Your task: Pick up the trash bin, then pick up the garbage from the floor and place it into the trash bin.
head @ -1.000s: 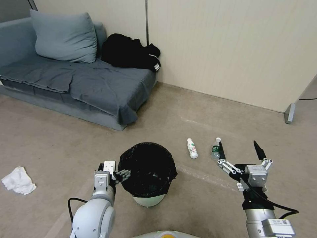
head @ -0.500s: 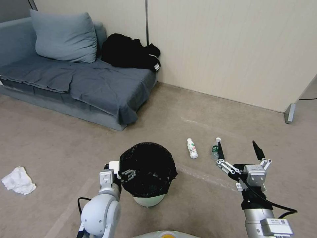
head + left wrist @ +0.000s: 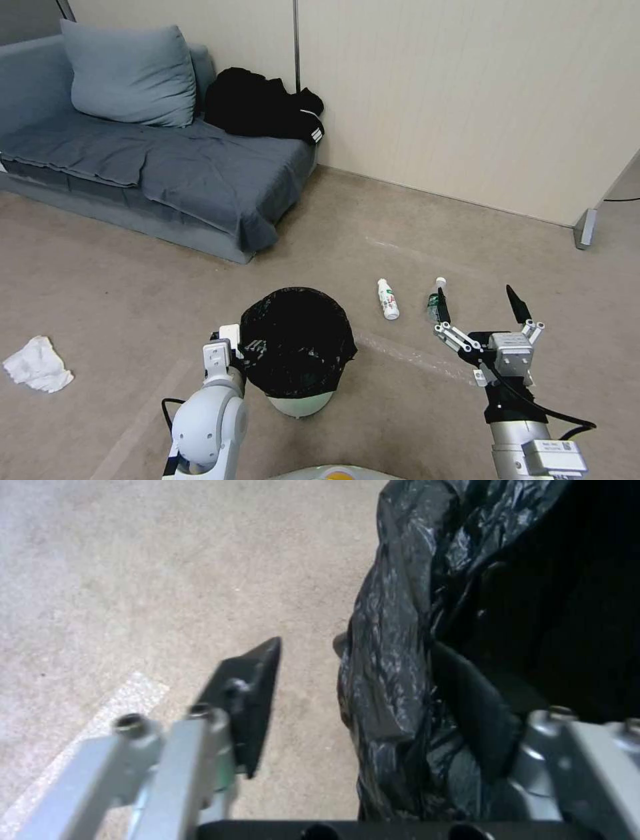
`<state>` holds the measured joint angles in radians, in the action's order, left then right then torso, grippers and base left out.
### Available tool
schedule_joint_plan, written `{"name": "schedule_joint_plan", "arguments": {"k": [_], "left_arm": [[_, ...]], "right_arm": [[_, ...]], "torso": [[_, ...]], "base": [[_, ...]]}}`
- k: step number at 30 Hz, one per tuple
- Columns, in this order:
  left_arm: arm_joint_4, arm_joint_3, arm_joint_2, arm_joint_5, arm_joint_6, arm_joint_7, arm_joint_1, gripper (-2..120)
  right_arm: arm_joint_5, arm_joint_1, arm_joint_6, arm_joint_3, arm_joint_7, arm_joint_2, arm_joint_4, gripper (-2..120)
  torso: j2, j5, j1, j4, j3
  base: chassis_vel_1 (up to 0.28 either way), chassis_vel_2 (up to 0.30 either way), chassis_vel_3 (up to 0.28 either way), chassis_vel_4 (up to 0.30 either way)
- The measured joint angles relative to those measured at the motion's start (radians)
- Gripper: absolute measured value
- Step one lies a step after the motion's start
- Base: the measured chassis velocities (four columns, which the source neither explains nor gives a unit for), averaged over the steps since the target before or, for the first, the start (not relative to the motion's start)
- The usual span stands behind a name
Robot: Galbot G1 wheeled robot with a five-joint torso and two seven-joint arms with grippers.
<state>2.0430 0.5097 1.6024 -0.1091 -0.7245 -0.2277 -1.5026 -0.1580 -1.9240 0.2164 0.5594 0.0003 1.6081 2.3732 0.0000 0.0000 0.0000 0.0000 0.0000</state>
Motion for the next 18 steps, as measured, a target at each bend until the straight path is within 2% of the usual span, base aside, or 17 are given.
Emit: {"name": "schedule_joint_plan", "arguments": {"k": [1, 4, 6, 9, 13, 18], "left_arm": [[0.000, 0.000, 0.000, 0.000, 0.000, 0.000, 0.000, 55], [-0.010, 0.003, 0.000, -0.002, 0.000, 0.000, 0.007, 39], [-0.014, 0.003, 0.001, -0.002, 0.000, 0.000, 0.008, 36], [-0.028, 0.000, 0.006, -0.003, 0.002, -0.002, 0.013, 21], [-0.040, -0.004, 0.006, -0.008, 0.004, 0.002, 0.018, 14], [-0.062, -0.002, 0.007, -0.013, 0.010, 0.001, 0.023, 11]], "right_arm": [[0.000, 0.000, 0.000, 0.000, 0.000, 0.000, 0.000, 100], [0.000, 0.001, 0.000, -0.003, -0.001, 0.000, 0.000, 100], [0.000, 0.001, 0.000, -0.003, -0.001, 0.000, 0.000, 100], [0.000, 0.001, 0.000, -0.004, -0.001, 0.000, 0.003, 100], [-0.001, 0.001, 0.001, -0.004, -0.004, 0.000, 0.010, 100], [-0.009, 0.001, 0.004, -0.005, -0.007, 0.000, 0.018, 100]], "torso": [[0.000, 0.0000, 0.000, 0.0000, 0.000], [0.000, 0.0001, 0.000, 0.0000, 0.000], [0.000, 0.0002, 0.000, 0.0001, 0.000], [0.000, 0.0006, 0.000, 0.0003, 0.000], [0.000, 0.0009, 0.000, 0.0002, 0.000], [0.000, 0.0014, 0.000, 0.0004, 0.000]], "base": [[0.000, 0.000, 0.000, 0.000], [0.000, 0.000, 0.000, 0.000], [0.000, 0.000, 0.000, 0.000], [0.000, 0.000, 0.000, 0.000], [0.000, 0.000, 0.000, 0.000], [0.000, 0.000, 0.000, 0.000]]}}
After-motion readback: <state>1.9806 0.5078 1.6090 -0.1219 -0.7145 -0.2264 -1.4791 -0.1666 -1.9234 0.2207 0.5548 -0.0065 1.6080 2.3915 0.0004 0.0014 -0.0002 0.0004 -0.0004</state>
